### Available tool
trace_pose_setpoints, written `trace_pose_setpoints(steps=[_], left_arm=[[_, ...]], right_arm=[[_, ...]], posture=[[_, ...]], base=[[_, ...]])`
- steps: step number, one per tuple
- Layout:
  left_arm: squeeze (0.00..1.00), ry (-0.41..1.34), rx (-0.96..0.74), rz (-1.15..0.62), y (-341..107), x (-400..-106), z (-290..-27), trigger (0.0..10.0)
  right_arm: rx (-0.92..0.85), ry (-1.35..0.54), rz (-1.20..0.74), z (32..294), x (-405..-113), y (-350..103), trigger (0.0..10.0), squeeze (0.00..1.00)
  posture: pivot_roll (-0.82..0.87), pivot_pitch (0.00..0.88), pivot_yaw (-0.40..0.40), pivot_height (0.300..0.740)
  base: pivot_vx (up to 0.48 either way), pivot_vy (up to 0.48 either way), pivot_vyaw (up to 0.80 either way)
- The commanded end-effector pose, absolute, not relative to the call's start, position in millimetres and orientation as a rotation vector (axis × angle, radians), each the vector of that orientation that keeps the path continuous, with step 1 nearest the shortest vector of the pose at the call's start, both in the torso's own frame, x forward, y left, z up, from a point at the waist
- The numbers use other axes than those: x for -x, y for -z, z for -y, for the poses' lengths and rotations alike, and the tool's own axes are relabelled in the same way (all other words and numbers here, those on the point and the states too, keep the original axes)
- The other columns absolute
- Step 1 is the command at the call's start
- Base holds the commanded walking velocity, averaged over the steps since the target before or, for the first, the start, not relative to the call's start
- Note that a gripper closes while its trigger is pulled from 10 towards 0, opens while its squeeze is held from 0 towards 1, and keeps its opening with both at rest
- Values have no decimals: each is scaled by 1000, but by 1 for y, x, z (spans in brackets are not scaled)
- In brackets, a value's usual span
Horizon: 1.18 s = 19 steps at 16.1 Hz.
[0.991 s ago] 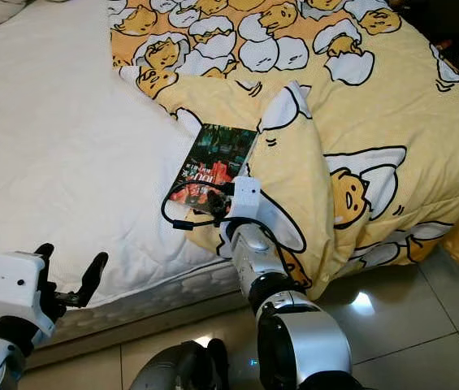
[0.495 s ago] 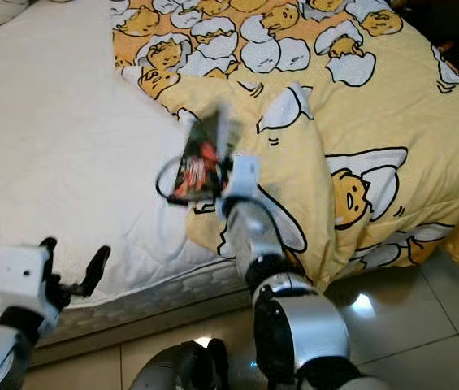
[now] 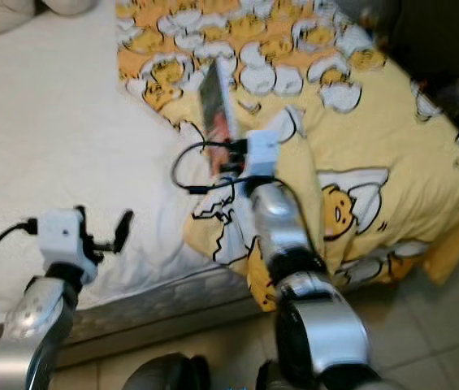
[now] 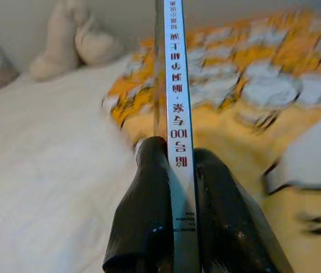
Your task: Clean up the room
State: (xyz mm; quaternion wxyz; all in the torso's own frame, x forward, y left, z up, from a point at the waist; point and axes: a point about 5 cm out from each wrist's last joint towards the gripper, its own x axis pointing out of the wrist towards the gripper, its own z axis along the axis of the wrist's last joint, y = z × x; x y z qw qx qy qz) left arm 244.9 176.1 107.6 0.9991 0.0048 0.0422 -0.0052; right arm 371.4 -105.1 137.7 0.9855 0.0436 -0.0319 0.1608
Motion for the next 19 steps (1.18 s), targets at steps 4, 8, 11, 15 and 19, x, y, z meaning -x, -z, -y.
trace_pose_setpoints(steps=[4, 8, 11, 15, 19], left_arm=[[0, -114, 44, -70, -97, -251, -187, 10000], [0, -92, 29, -85, -81, -260, -177, 10000], [0, -73, -29, -83, -82, -242, -183, 10000], [0, -29, -11, -55, -90, -243, -169, 10000], [0, 56, -12, -47, -98, -231, -169, 10000]], right_arm=[[-2, -279, 114, 139, -361, -143, 0, 0], [36, -270, -59, 165, -294, -103, 0, 0], [37, -257, -157, 177, -243, -69, 0, 0], [10, -185, -118, 182, -253, -80, 0, 0], [-6, -182, -115, 181, -251, -80, 0, 0]], posture=[[-101, 0, 46, 740], [-143, 0, 23, 740], [-161, 0, 52, 740], [-153, 0, 69, 740], [-139, 0, 85, 740]], base=[[0, 0, 0], [0, 0, 0], [0, 0, 0], [0, 0, 0], [0, 0, 512]])
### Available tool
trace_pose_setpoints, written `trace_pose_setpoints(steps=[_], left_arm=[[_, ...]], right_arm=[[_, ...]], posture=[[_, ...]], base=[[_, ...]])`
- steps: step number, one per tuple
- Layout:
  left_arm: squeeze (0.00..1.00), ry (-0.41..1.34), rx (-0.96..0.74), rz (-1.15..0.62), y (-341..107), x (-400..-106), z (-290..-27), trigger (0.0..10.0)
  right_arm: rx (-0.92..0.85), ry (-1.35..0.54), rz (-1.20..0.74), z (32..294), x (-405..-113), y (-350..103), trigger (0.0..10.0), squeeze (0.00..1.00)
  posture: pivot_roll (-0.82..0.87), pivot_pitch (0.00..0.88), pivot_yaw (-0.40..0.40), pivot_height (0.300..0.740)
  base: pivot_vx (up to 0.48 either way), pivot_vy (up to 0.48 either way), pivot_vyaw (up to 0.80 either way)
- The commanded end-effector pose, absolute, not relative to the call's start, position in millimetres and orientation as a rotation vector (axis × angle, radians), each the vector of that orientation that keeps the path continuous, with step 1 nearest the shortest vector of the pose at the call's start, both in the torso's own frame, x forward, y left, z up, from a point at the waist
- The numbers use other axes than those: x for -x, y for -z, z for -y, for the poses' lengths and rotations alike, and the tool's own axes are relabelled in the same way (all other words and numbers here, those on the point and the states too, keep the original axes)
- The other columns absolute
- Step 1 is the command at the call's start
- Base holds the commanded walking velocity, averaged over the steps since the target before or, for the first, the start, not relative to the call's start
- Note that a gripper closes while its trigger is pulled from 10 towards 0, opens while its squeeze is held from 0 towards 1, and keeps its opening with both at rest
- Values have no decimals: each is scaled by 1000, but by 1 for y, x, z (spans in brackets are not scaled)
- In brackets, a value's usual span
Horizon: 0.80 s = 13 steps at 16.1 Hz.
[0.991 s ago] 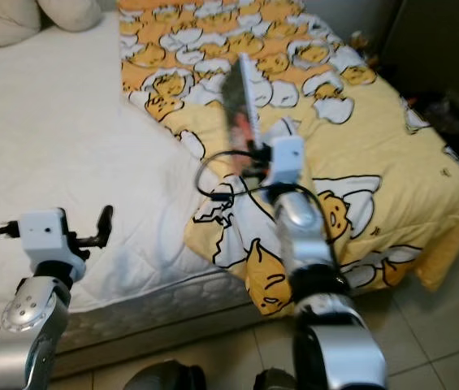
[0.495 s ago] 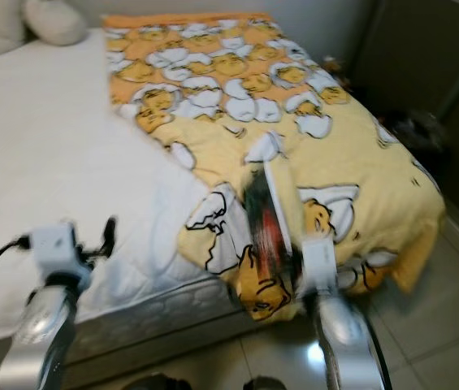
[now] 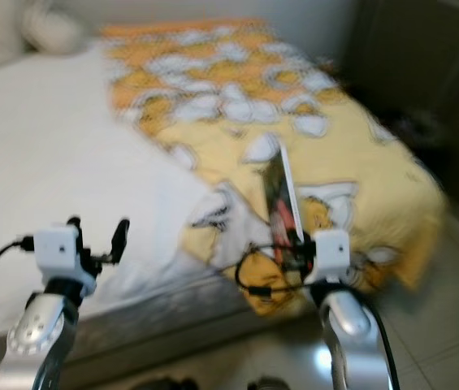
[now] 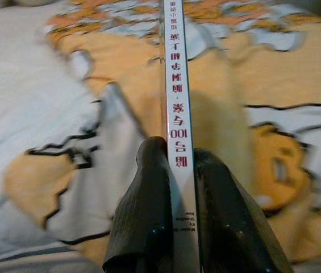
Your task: Clean up the room
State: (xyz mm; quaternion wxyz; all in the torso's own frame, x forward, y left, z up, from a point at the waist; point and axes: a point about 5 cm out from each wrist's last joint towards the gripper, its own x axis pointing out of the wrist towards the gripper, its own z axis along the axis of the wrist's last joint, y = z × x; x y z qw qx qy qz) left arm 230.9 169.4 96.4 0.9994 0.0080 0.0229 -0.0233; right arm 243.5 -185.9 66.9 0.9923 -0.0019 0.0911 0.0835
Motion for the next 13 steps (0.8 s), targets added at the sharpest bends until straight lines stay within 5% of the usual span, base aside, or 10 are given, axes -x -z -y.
trace_pose_setpoints(steps=[1, 13], left_arm=[[0, 46, -18, -45, -97, -234, -170, 10000], [0, -54, 35, -112, -78, -233, -168, 10000]], right_arm=[[-11, -180, -112, 180, -256, -80, 0, 0], [-86, -264, -130, 164, -285, -81, 0, 0]], posture=[[-139, 0, 87, 740], [-130, 0, 76, 740]], base=[[0, 0, 738], [0, 0, 623]])
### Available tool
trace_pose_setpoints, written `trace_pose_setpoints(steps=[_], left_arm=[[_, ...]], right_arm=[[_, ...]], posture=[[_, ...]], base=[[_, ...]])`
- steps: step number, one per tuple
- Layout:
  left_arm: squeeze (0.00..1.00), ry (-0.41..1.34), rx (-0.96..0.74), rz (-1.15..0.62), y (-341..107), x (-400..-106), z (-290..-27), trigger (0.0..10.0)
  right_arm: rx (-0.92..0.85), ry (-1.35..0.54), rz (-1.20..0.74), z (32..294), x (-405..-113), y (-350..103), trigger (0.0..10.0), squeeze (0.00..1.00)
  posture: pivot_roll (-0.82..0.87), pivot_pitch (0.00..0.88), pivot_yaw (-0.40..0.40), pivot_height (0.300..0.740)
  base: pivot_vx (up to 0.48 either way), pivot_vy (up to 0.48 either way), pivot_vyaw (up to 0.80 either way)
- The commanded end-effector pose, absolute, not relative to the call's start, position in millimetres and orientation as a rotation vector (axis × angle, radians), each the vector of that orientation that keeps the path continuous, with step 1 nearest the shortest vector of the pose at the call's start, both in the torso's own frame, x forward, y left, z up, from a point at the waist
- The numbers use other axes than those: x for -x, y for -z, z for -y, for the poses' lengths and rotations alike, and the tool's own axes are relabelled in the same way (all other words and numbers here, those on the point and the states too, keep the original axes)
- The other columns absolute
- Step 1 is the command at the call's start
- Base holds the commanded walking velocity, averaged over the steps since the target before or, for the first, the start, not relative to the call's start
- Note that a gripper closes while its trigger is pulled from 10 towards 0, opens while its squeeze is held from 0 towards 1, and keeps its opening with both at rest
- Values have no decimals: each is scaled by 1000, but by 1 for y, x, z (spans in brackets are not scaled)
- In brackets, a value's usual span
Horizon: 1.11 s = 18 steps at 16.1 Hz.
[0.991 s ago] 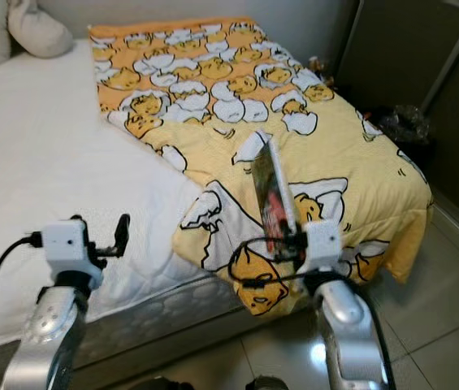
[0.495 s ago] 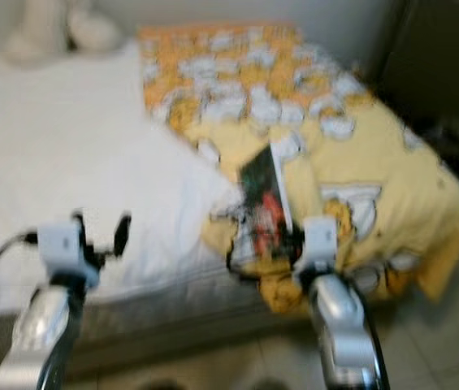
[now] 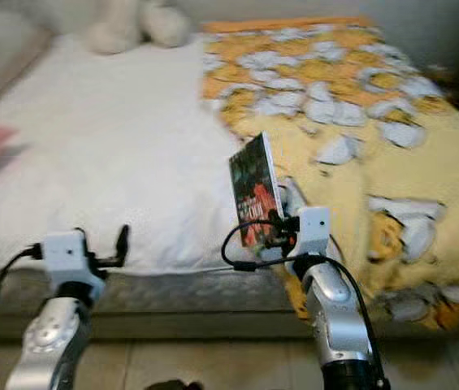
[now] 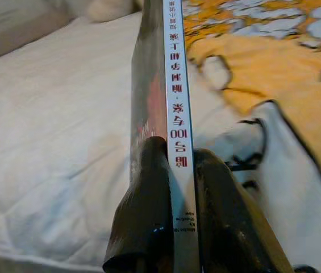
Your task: Clean up the room
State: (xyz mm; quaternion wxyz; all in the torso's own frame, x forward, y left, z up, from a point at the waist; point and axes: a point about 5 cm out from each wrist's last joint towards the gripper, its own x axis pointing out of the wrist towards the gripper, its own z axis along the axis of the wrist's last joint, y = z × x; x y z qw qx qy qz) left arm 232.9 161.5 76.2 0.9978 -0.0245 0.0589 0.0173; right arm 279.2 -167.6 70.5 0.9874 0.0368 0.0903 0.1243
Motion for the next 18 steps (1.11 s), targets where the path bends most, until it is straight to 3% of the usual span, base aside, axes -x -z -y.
trace_pose_setpoints(steps=[1, 4, 9, 11, 14, 16, 18], left_arm=[[0, -55, 31, -113, -78, -234, -169, 10000], [0, -62, 22, -110, -79, -240, -174, 10000], [16, 25, -31, -54, -89, -257, -177, 10000], [75, 44, -27, -51, -90, -262, -177, 10000], [110, 61, -21, -47, -89, -263, -172, 10000], [224, 25, -25, -36, -89, -262, -171, 10000], [275, 17, -28, -30, -90, -262, -172, 10000]], right_arm=[[-82, -267, -125, 163, -287, -82, 0, 0], [-33, -267, -105, 162, -291, -86, 0, 0], [-2, -248, -82, 164, -295, -89, 0, 0], [8, -244, -71, 164, -295, -90, 0, 0], [15, -245, -74, 163, -296, -89, 0, 0], [17, -246, -73, 163, -297, -89, 0, 0], [15, -249, -74, 161, -298, -89, 0, 0]], posture=[[-128, 0, 75, 740], [-130, 0, 82, 740], [-148, 0, 94, 740], [-159, 0, 101, 740], [-162, 0, 106, 740], [-153, 0, 105, 740], [-153, 0, 105, 740]], base=[[0, 0, 519], [0, 0, 494], [0, 435, 0], [0, 480, 0], [0, 477, -785], [0, 476, 0], [0, 476, 0]])
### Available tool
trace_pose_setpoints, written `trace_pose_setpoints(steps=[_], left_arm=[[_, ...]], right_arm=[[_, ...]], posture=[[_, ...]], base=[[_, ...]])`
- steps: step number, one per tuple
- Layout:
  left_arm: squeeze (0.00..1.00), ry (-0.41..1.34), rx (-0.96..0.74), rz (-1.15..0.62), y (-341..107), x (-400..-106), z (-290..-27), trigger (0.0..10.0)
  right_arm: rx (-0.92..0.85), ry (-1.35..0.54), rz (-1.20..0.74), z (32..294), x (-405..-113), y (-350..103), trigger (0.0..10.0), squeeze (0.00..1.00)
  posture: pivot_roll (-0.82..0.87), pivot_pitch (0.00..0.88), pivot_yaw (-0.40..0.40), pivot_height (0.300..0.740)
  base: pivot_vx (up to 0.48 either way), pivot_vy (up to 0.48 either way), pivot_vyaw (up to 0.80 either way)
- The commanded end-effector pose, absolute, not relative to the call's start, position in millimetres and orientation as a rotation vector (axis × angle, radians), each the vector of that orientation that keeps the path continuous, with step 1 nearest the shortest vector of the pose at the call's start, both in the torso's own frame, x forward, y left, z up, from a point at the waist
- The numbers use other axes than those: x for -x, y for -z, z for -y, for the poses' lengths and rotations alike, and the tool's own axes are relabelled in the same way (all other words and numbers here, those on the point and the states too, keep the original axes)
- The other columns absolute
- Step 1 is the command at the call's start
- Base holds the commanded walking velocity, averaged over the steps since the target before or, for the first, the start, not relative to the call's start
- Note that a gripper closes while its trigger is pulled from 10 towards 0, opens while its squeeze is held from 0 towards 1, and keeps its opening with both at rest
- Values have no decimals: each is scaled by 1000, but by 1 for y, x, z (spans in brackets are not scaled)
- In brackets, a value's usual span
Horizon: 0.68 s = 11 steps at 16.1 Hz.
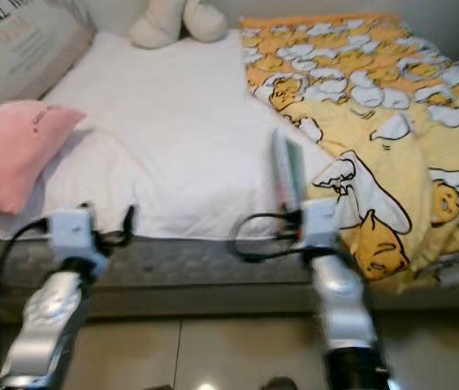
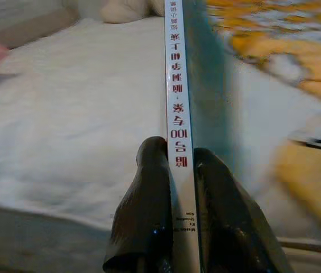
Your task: Clean up the room
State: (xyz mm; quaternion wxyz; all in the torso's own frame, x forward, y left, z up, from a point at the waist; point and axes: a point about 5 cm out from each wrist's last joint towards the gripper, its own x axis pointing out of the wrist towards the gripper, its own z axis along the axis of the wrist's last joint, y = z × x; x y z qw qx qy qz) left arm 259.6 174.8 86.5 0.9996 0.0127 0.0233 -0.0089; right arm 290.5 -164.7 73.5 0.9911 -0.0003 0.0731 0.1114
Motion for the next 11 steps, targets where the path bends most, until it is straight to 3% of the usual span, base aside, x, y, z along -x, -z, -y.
trace_pose_setpoints(steps=[1, 2, 3, 6, 7, 8, 11], left_arm=[[286, 29, -30, -31, -90, -262, -173, 10000], [251, 31, -30, -33, -91, -262, -174, 10000], [27, 28, -21, -31, -91, -263, -174, 10000], [0, 28, -21, -38, -90, -263, -171, 10000], [0, 24, -25, -39, -89, -263, -169, 10000], [0, 7, -35, -55, -87, -263, -170, 10000], [0, 76, -42, -36, -92, -263, -165, 10000]], right_arm=[[14, -254, -74, 160, -298, -88, 0, 0], [14, -257, -73, 160, -298, -88, 0, 0], [14, -258, -73, 160, -299, -88, 0, 0], [17, -261, -77, 160, -300, -87, 0, 0], [20, -258, -80, 160, -301, -87, 4588, 0], [22, -252, -81, 161, -302, -87, 10000, 0], [29, -255, -82, 162, -303, -87, 10000, 0]], posture=[[-146, 0, 101, 740], [-146, 0, 101, 740], [-144, 0, 100, 740], [-144, 0, 100, 740], [-145, 0, 100, 740], [-145, 0, 100, 740], [-143, 0, 100, 740]], base=[[0, 465, 0], [0, 465, 0], [0, 461, 0], [0, 467, 0], [0, 472, 0], [0, 0, 0], [234, 0, 0]])
